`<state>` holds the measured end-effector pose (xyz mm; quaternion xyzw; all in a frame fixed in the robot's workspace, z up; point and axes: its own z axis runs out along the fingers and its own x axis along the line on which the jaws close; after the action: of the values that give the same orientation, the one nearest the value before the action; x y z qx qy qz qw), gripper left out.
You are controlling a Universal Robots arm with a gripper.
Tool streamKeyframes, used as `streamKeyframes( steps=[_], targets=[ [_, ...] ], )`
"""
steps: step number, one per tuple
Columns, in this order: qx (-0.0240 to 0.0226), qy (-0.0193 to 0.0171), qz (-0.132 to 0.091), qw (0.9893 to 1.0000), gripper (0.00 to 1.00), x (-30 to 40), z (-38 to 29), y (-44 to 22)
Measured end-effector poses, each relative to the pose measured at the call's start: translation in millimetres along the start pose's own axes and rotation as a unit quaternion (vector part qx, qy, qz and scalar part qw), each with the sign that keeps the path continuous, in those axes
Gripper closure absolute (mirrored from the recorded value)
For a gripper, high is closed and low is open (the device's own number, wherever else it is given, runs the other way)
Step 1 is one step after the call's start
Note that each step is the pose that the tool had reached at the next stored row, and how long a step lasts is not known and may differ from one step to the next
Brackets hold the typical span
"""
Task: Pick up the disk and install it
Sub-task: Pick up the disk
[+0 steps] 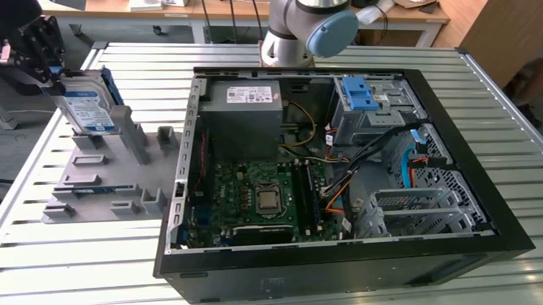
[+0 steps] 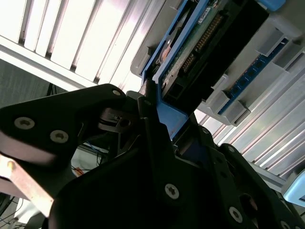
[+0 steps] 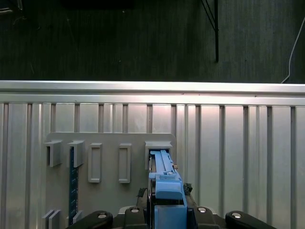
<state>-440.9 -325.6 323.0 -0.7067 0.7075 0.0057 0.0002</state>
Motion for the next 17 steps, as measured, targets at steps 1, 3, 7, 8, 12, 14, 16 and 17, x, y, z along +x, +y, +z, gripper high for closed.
streamKeyframes(
  steps=[1,3,7,8,12,14,16,17],
  targets=[
    [0.0000,0.0000,0.000,1.0000,0.64,0.0,0.0,0.0],
    [0.0000,0.0000,0.000,1.0000,0.64,0.0,-0.1,0.0],
    [-0.0003,0.0002,0.000,1.0000,0.64,0.0,-1.2,0.0],
    [-0.0002,0.0001,0.000,1.0000,0.64,0.0,-2.0,0.0],
    [0.0000,0.0001,0.000,1.0000,0.64,0.0,-5.9,0.1],
    [0.0001,0.0000,0.000,1.0000,0.64,0.0,-8.6,0.1],
    [0.0002,0.0000,0.000,1.0000,0.64,-0.1,-11.6,0.2],
    [0.0001,0.0000,0.000,1.0000,0.64,-0.1,-13.1,0.2]
  ],
)
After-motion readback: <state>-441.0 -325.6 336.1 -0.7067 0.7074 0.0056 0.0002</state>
